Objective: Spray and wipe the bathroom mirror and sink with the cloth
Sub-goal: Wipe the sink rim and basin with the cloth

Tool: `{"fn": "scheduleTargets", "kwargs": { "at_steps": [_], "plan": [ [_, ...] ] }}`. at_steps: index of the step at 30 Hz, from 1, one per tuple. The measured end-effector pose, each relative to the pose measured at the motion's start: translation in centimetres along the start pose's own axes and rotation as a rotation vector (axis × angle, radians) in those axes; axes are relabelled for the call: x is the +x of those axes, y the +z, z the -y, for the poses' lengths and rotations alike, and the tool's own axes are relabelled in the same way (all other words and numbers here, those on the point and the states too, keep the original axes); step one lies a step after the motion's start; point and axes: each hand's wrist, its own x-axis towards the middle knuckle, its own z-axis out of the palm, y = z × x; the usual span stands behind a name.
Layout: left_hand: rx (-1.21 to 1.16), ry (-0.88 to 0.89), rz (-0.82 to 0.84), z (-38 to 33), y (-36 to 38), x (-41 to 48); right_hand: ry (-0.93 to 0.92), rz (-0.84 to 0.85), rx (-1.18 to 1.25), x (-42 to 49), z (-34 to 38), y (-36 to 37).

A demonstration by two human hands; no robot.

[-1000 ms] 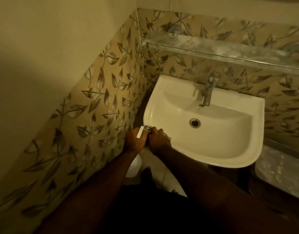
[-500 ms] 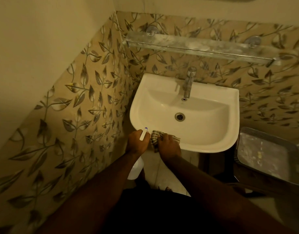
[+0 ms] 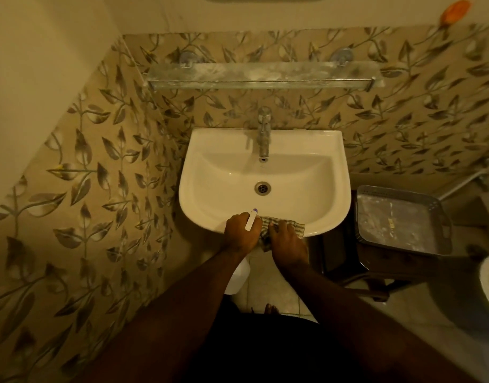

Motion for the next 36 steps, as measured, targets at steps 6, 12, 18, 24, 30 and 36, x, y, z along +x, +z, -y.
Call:
{"fn": "scheduleTargets", "kwargs": {
  "at_steps": [6, 12, 18, 24, 30, 36],
  "plan": [
    [-0.123, 0.074, 0.05, -2.7, 1.4, 0.7, 0.167, -0.017, 0.073, -0.6, -3.4, -0.6],
    [-0.136, 0.137, 0.096, -5.0, 2.4, 1.7, 0.282, -0.049, 0.128, -0.4, -5.4, -1.1],
    [-0.2, 0.165, 0.103, -7.1, 2.3, 2.9, 0.404, -0.122, 0.199, 1.4, -7.9, -0.5],
    [-0.218, 0.214, 0.09, -7.9, 2.5, 4.5, 0.526, -0.094, 0.3, 4.0, -10.6, -1.4],
    [-0.208, 0.194, 0.101, -8.6, 2.5, 6.8, 0.605, -0.119, 0.397, 7.3, -12.6, -1.7],
    [-0.232, 0.192, 0.069, -9.7, 1.4, 9.9, 0.553, -0.239, 0.545, 10.2, -14.3, -1.9]
  ]
}}
